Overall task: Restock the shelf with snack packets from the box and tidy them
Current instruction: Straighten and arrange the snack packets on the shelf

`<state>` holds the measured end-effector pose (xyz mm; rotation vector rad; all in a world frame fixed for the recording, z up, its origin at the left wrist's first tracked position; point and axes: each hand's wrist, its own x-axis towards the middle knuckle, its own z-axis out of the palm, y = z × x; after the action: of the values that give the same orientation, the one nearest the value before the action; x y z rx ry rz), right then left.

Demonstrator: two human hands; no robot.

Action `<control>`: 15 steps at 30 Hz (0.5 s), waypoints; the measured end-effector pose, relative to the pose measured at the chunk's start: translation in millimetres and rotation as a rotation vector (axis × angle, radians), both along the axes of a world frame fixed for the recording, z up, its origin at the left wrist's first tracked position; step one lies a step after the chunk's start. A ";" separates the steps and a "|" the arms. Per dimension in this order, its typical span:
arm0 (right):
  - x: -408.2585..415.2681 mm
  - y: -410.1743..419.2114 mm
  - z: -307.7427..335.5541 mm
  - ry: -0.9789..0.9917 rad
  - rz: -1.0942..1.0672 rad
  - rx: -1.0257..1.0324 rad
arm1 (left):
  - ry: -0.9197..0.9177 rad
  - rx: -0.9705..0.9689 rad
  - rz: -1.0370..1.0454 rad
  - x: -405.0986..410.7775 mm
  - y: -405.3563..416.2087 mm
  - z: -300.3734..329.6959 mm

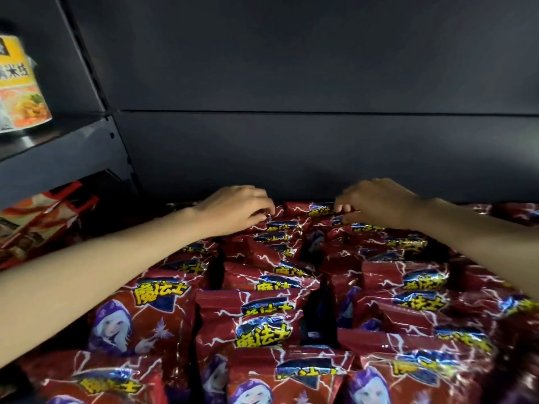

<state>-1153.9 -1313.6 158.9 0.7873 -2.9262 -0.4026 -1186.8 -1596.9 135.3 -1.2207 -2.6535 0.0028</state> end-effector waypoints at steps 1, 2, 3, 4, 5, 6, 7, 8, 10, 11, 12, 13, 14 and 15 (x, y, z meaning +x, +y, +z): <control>-0.7 -1.0 -3.1 -0.003 0.006 0.033 | 0.005 0.007 -0.009 -0.3 5.0 -1.6; -1.8 -2.9 -6.1 0.001 0.013 0.057 | -0.001 0.019 -0.020 0.8 9.7 -2.5; -2.7 -5.3 -8.3 0.007 0.022 0.061 | -0.020 0.018 -0.031 1.7 14.0 -4.2; -4.3 -7.2 -10.8 0.017 0.026 0.057 | -0.044 0.004 -0.047 3.2 17.3 -5.9; -5.8 -9.0 -12.8 0.038 0.025 0.052 | -0.073 -0.017 -0.061 3.9 19.5 -7.8; -6.8 -10.7 -14.3 0.070 0.012 0.053 | -0.103 -0.028 -0.075 3.5 20.3 -9.8; -7.4 -12.5 -14.9 0.106 -0.009 0.060 | -0.140 -0.023 -0.081 2.5 19.3 -11.5; -7.6 -14.3 -15.2 0.134 -0.032 0.068 | -0.174 -0.012 -0.084 1.0 17.5 -13.2; -6.9 -19.1 -16.1 0.162 -0.059 0.048 | -0.185 -0.011 -0.102 -0.7 14.2 -16.0; -5.7 -22.4 -15.9 0.170 -0.063 0.024 | -0.182 -0.019 -0.112 -0.8 13.0 -16.6; -5.1 -26.5 -15.4 0.178 -0.065 0.003 | -0.192 -0.018 -0.123 0.2 12.0 -16.2; -5.0 -30.9 -14.7 0.187 -0.064 -0.011 | -0.215 -0.017 -0.130 1.9 11.7 -14.9; -5.5 -35.5 -15.0 0.191 -0.062 -0.019 | -0.237 -0.012 -0.144 4.3 11.8 -13.3; -5.7 -40.7 -16.1 0.193 -0.058 -0.019 | -0.256 -0.007 -0.159 7.1 12.6 -11.2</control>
<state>-1159.7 -1354.3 142.8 0.6239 -2.7734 -0.4293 -1179.7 -1584.3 124.0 -1.5243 -2.7585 -0.1822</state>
